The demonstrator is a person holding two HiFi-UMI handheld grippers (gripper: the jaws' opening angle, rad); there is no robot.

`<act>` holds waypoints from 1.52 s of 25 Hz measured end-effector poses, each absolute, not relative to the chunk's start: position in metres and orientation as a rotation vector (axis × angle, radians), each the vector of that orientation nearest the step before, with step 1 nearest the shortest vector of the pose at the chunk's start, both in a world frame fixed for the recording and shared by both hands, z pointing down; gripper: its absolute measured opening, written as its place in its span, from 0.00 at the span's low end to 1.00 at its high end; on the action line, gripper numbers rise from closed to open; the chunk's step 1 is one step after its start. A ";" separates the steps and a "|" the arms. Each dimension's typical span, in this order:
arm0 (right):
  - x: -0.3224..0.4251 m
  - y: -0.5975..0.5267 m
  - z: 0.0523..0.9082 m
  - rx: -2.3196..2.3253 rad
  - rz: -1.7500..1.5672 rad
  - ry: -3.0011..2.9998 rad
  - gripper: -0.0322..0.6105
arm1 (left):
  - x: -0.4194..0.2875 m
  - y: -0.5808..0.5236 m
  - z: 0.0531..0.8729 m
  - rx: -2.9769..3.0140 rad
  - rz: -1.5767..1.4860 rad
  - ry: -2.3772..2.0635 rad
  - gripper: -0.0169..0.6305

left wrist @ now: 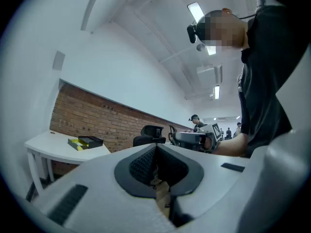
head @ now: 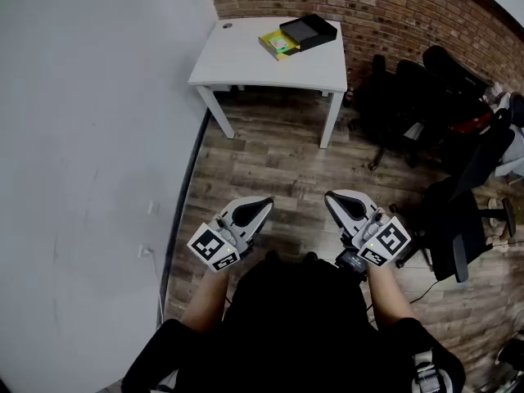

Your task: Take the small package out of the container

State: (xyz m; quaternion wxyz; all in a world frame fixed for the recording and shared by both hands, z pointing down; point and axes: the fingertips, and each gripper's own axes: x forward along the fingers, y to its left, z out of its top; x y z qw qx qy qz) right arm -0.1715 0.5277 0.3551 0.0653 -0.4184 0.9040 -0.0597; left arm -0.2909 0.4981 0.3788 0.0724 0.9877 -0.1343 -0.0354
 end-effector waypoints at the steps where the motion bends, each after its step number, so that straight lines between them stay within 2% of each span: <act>1: -0.167 0.527 0.356 -1.262 -0.177 2.728 0.06 | -0.286 0.497 0.381 2.972 -0.095 -0.405 0.05; 9: -0.146 0.527 0.359 -1.229 -0.135 2.784 0.06 | -0.262 0.498 0.373 3.010 -0.134 -0.418 0.05; 38: -0.083 0.569 0.391 -1.187 -0.229 2.711 0.06 | -0.182 0.532 0.397 2.992 0.018 -0.381 0.05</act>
